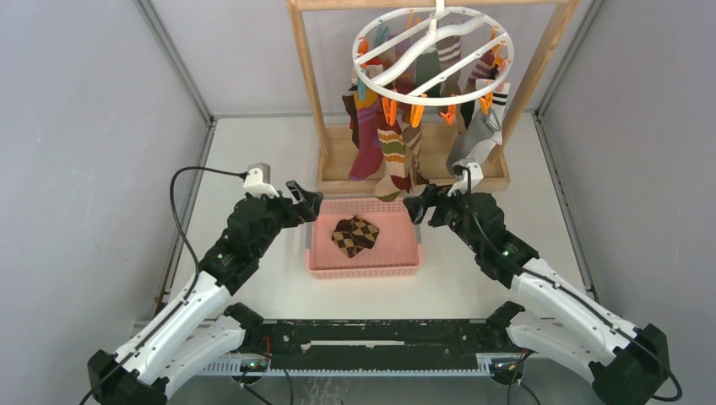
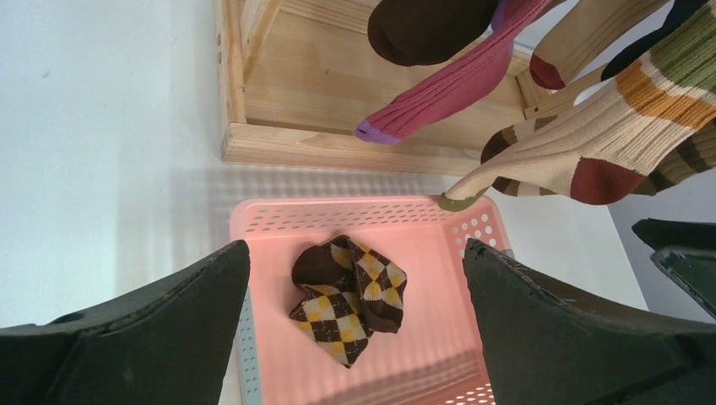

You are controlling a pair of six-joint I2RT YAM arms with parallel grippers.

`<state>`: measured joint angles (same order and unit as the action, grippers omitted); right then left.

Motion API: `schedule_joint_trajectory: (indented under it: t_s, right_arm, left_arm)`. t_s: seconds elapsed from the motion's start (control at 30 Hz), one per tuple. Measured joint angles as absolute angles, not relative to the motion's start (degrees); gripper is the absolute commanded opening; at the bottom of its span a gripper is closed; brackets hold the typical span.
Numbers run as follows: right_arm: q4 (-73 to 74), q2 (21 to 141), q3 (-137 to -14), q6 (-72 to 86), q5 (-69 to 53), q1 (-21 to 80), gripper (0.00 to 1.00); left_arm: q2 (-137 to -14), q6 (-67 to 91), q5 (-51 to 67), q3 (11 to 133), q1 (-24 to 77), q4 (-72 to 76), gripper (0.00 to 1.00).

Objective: Remove the socks clipped to the hanger
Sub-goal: Remove the sock from the hanger.

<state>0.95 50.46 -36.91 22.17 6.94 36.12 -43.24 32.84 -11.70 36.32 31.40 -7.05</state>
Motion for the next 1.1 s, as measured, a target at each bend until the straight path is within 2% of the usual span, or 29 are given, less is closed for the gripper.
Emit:
schedule_joint_trajectory:
  t_s: [0.17,0.33,0.77,1.1]
  right_arm:
    - [1.41,47.9,-36.12,21.71,5.1,38.85,0.72]
    - [-2.35,51.64,-36.05,21.61,0.82,39.59,0.68]
    - [-9.65,64.34,-36.38,22.0,2.7,39.05,0.73]
    - [-17.76,68.18,-37.19,22.0,1.58,35.2,0.72]
  left_arm:
    - [-43.27,32.58,-11.7,36.32,31.4,-7.05,1.0]
    - [-43.79,32.58,-11.7,36.32,31.4,-7.05,1.0]
    - [-43.79,32.58,-11.7,36.32,31.4,-7.16,1.0]
    - [-43.72,32.58,-11.73,36.32,31.4,-7.49,1.0]
